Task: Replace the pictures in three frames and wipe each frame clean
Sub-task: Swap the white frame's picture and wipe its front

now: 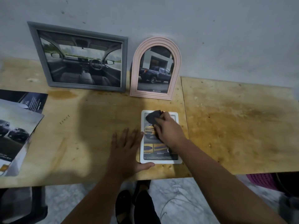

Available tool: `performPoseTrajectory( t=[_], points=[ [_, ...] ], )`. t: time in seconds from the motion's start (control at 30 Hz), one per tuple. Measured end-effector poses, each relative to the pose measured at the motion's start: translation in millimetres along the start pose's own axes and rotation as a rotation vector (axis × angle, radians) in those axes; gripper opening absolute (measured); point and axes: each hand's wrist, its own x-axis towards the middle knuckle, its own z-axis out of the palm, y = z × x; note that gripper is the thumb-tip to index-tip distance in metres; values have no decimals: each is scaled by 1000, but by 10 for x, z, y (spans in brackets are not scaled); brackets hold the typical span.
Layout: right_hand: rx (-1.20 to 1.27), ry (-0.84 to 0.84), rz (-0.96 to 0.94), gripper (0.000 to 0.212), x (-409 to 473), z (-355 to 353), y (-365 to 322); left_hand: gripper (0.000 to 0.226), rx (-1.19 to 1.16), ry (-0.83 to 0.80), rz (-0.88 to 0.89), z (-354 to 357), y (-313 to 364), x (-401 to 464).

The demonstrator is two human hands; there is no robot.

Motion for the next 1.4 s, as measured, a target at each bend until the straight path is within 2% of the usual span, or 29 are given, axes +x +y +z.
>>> performPoseTrajectory(
  t=[0.13,0.27,0.33,0.37,0.47,0.53,0.67,0.8,0.87,0.9,0.97,1.03,1.1,1.17,1.23,1.3,1.4],
  points=[
    [21,-67,-106,31,-492,176,-158,122,7,4,-7,0,5,1],
    [181,-373,-241,35,-880,-43,-123,121,13,-12,1,4,-4,3],
    [285,-450,-220,32,-753,-257,-22,120,15,-7,-3,-13,8,13],
    [300,-396,-188,32,-625,-351,53,120,14,-1,-2,-23,13,17],
    [161,-54,-16,35,-228,-431,319,121,23,-3,1,-47,26,22],
    [-21,8,25,36,-136,-293,321,122,36,-14,-2,-57,38,20],
    [-114,-39,-84,42,-540,48,118,121,48,-29,-11,-62,52,37],
    [146,-285,-273,35,-1051,-104,-18,121,57,-38,-11,-74,75,46],
    [244,-284,-210,33,-894,-262,62,121,57,-32,-15,-86,58,36],
    [239,-209,-150,33,-760,-330,140,121,55,-25,-14,-89,60,34],
    [144,-27,-10,34,-449,-374,345,122,58,-18,-10,-85,68,31],
    [-40,42,74,33,-238,-310,454,123,68,-20,-13,-75,71,31],
    [-162,16,90,31,-279,-151,422,123,72,-24,-18,-63,63,29],
    [-161,6,116,31,-547,-25,320,123,76,-29,-22,-61,55,25],
    [-100,-18,98,33,-933,38,200,123,73,-23,-22,-62,58,28],
    [16,-175,73,35,-1219,-26,73,122,69,-13,-15,-60,61,21],
    [184,-285,36,31,-974,-219,133,123,66,-17,-21,-60,66,15]
  ],
)
